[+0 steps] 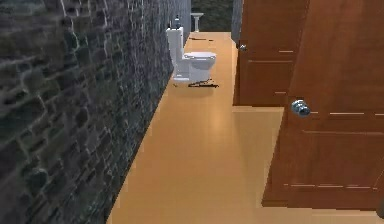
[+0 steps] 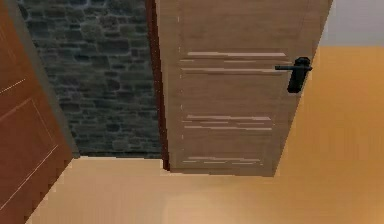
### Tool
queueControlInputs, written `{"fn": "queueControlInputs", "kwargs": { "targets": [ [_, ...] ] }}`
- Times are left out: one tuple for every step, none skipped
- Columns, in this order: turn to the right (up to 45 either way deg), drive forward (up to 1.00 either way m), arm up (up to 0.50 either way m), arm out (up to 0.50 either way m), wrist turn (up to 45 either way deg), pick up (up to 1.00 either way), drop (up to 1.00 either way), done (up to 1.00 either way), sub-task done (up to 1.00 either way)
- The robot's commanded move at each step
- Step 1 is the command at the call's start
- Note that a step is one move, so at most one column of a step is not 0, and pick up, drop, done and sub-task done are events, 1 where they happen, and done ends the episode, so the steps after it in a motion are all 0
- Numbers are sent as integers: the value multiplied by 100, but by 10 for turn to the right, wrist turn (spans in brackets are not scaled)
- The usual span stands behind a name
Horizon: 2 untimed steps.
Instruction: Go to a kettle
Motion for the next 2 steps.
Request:
{"fn": "queueControlInputs", "kwargs": {
  "targets": [
    [0,70,0,0,0,0,0,0,0],
    [240,0,0,0,0,0,0,0,0]
  ]
}}
